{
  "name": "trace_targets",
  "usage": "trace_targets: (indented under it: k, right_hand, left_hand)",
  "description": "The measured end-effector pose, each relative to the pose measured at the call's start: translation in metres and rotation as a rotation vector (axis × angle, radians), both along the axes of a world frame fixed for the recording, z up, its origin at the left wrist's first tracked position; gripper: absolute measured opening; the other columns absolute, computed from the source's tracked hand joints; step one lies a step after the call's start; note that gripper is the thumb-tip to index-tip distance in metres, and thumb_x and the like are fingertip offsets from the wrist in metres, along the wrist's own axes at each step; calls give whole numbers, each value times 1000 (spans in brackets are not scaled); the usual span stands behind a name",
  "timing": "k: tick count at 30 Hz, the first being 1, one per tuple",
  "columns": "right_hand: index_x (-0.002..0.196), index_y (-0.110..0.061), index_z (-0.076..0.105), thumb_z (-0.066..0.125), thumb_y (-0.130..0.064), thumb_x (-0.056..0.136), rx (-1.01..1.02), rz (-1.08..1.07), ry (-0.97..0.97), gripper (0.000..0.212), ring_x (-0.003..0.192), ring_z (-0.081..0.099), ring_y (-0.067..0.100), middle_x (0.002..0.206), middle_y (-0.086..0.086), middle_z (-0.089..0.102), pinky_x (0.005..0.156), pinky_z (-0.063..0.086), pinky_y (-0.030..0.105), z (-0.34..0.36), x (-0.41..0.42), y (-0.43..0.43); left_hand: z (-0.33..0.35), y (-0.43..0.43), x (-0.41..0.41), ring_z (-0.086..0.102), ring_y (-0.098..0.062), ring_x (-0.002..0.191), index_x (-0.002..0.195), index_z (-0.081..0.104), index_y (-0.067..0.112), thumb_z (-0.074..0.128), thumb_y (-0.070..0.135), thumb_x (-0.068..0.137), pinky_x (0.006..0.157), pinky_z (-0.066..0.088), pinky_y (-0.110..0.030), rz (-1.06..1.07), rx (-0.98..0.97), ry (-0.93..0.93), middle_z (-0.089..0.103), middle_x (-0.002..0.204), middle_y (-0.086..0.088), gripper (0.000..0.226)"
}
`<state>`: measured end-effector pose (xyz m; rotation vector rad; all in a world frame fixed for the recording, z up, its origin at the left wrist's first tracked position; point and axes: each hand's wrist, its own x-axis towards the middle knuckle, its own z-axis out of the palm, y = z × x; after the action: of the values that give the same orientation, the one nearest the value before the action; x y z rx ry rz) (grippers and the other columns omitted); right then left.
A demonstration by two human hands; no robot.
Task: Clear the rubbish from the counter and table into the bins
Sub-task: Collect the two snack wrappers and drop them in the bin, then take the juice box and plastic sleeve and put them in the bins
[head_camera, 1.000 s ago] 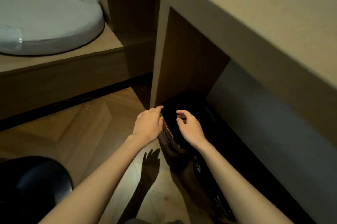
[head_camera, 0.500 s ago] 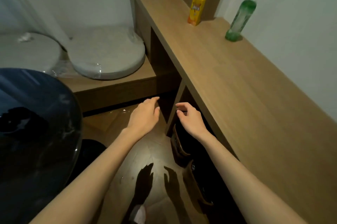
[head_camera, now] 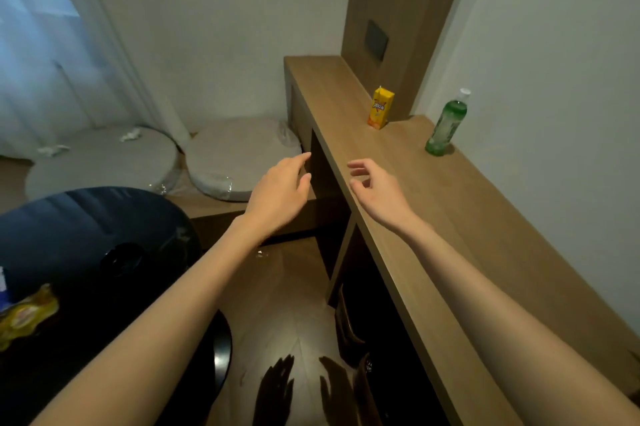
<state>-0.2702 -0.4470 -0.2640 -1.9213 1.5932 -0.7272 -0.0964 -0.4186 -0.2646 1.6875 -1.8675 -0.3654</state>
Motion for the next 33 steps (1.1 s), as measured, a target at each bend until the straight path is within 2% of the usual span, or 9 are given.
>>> trace_targets:
  k: [3, 4, 7, 11, 17, 20, 24, 29, 33]
  right_hand:
    - [132, -18, 49, 50, -18, 96, -29, 9, 4, 35, 96, 53, 6, 131, 2, 54, 67, 40, 9, 14, -3, -17]
    - [132, -18, 49, 50, -18, 96, -38, 11, 6, 35, 95, 53, 6, 131, 2, 54, 68, 40, 10, 17, -4, -24]
    - [131, -20, 49, 51, -19, 96, -72, 14, 28, 35, 98, 54, 7, 133, 2, 53, 79, 44, 19, 17, -4, -49]
    - [132, -19, 48, 52, -19, 95, -73, -26, 50, 38, 116, 53, 15, 135, 3, 51, 97, 48, 31, 11, -4, -94]
    - [137, -16, 42, 54, -19, 94, 26, -163, 46, 45, 124, 48, 21, 141, 7, 44, 105, 42, 41, 0, -10, -180]
    - [139, -15, 39, 55, -17, 93, 60, -252, 22, 49, 126, 46, 23, 142, 9, 41, 107, 40, 43, -5, -17, -228]
    - [140, -14, 37, 61, -17, 90, 72, -378, -13, 55, 127, 45, 27, 142, 11, 40, 107, 40, 45, -17, -26, -291]
    - [140, -13, 37, 66, -16, 86, 60, -471, -24, 61, 132, 38, 24, 142, 11, 40, 109, 32, 35, -42, -40, -374]
    - [142, -15, 35, 69, -13, 83, 55, -512, 16, 68, 134, 32, 27, 145, 10, 37, 110, 30, 36, -73, -51, -439]
  left_hand:
    - [15, -16, -2, 47, -18, 128, 144, 35, 18, 42, 24, 98, 103, 37, -31, -12, -20, 13, 50, 139, -5, 47]
    - [16, -23, -1, 47, -18, 128, 144, 35, 18, 43, 24, 98, 103, 37, -32, -12, -26, 15, 50, 139, -5, 47]
    - [17, -52, 0, 47, -18, 128, 144, 35, 19, 43, 26, 98, 104, 38, -33, -22, -38, 17, 50, 139, -4, 47]
    - [11, -107, 1, 46, -17, 129, 144, 34, 19, 43, 27, 98, 105, 38, -33, -62, -47, 29, 49, 140, -4, 48]
    - [0, -204, 8, 44, -17, 131, 145, 33, 20, 41, 28, 99, 103, 36, -31, -166, 25, 12, 46, 143, -2, 48]
    - [-6, -262, 10, 45, -17, 129, 144, 34, 19, 42, 28, 98, 104, 37, -33, -219, 50, -4, 48, 141, -3, 47]
    - [-15, -330, 3, 53, -20, 118, 143, 36, 19, 43, 27, 98, 101, 43, -36, -263, 72, 17, 51, 137, -3, 46]
    - [-39, -412, -14, 49, -16, 125, 141, 38, 20, 44, 28, 97, 104, 42, -37, -326, 111, 60, 51, 137, 0, 45]
    - [-64, -473, -29, 49, -14, 124, 142, 37, 20, 45, 27, 98, 103, 42, -32, -361, 149, 58, 50, 137, 1, 45]
